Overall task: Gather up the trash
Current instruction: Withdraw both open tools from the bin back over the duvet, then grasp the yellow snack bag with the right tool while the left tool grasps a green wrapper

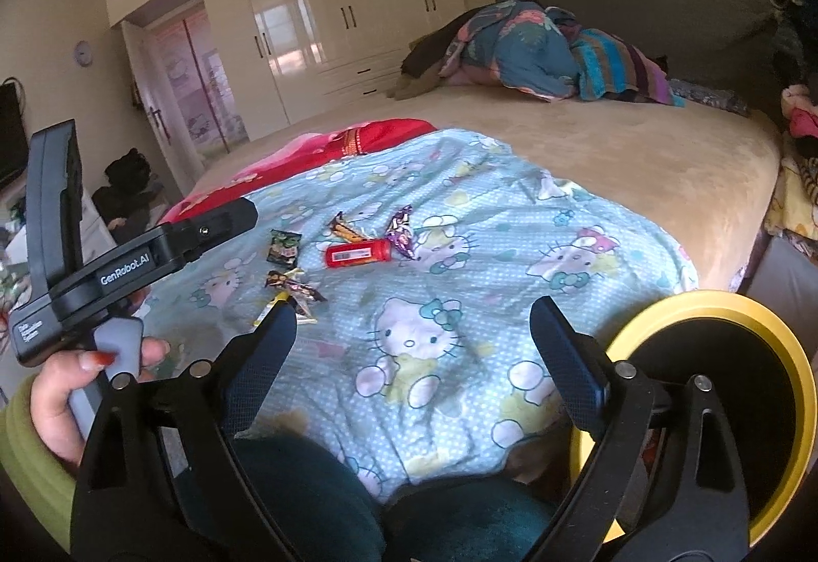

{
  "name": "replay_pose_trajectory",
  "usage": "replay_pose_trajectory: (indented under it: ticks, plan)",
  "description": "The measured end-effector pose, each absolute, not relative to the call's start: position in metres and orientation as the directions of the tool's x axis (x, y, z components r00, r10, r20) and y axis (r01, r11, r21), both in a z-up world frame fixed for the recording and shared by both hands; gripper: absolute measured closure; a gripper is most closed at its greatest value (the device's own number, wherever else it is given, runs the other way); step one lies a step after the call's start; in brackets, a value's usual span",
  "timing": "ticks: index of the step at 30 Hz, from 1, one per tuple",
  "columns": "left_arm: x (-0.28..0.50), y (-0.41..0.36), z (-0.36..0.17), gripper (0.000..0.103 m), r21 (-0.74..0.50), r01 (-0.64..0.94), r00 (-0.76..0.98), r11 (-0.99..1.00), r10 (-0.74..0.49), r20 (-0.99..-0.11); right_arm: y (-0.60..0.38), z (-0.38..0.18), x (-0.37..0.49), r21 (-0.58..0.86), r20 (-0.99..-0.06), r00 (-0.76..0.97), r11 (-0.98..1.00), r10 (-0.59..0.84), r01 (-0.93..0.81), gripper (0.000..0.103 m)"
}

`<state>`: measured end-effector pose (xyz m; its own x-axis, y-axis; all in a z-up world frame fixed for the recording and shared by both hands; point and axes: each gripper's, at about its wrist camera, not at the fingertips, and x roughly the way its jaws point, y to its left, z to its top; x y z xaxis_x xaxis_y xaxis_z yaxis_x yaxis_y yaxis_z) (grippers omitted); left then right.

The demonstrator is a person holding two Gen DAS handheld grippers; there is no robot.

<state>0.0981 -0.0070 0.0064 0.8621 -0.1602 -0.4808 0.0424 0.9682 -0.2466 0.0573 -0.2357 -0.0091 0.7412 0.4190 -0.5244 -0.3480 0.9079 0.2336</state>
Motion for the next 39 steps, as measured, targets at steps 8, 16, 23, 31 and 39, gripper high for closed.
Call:
replay_pose_trajectory:
  ticks: [8, 16, 23, 31, 39]
  plan:
    - [0.100, 0.014, 0.006, 0.006, -0.253, -0.006, 0.868, 0.968, -0.120, -0.482, -0.212, -0.011, 0.066, 0.220, -0.534, 0.718, 0.894, 0.446, -0.392, 0.018]
    - [0.101, 0.040, 0.004, 0.007, -0.264, -0.068, 0.872, 0.962, -0.071, -0.484, -0.184, -0.015, 0.085, 0.195, -0.572, 0.668, 0.870, 0.475, -0.452, 0.018]
    - [0.103, 0.071, -0.003, 0.006, -0.274, -0.143, 0.867, 0.951, -0.014, -0.499, -0.155, -0.023, 0.103, 0.198, -0.617, 0.594, 0.832, 0.516, -0.518, 0.018]
    - [0.112, 0.115, -0.012, 0.007, -0.286, -0.236, 0.853, 0.929, 0.057, -0.519, -0.107, -0.045, 0.125, 0.217, -0.677, 0.489, 0.784, 0.550, -0.581, 0.018]
    - [0.159, 0.149, -0.030, 0.008, -0.310, -0.245, 0.806, 0.919, 0.014, -0.592, -0.059, -0.064, 0.148, 0.241, -0.747, 0.379, 0.754, 0.546, -0.612, 0.018]
